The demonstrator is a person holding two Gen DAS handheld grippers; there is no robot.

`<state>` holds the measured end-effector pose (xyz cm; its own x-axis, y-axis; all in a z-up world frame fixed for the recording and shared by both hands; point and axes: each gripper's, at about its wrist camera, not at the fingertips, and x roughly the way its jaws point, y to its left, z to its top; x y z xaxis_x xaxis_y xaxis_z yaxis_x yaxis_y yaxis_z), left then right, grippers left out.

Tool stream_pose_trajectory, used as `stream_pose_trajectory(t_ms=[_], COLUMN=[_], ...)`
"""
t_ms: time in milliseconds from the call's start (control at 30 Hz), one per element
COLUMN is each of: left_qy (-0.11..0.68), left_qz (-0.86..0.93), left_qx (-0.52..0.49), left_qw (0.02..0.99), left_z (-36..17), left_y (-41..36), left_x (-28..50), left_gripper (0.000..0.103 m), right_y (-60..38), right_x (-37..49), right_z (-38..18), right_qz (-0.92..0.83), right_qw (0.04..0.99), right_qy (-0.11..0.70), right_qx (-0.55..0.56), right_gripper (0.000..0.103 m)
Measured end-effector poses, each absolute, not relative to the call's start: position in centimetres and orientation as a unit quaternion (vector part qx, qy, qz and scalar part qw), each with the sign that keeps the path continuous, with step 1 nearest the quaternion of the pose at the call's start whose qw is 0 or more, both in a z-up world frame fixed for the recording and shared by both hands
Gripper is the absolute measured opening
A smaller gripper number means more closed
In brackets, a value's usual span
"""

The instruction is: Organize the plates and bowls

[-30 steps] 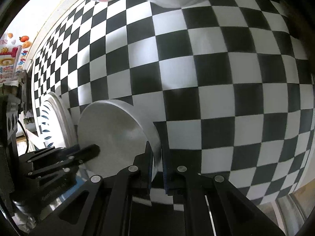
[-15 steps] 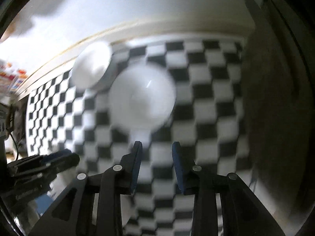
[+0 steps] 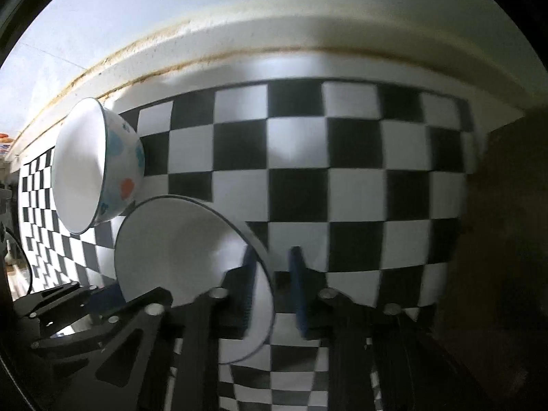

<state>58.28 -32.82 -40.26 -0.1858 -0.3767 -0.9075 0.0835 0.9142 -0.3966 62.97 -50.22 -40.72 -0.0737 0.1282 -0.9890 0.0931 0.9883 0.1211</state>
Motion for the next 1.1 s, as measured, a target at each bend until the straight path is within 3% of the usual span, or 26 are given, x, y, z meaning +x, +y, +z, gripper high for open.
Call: stream_pose_trajectory(t_ms=[433,1100], left_qy=[0.726,0.673], left_qz=[-0.186,-0.235], left_qx=[-0.057,-0.026], left_qw=[0.659,0.701], left_z=[-37.9,-28.1], left_y=[-32.4,-26.5], left_x=[56.6,46.6], left_gripper=[0.018,0.018], right_y=[-49.3,-44.8], right_x=[60.8,47.7], right_z=[-39.7,-30.3], right_qz=[0.011,0.025], right_qw=[0.674,0.729], right_qy=[0.734,0.675], right_qx=[0.084,0.115], right_gripper=[0.008,0.008])
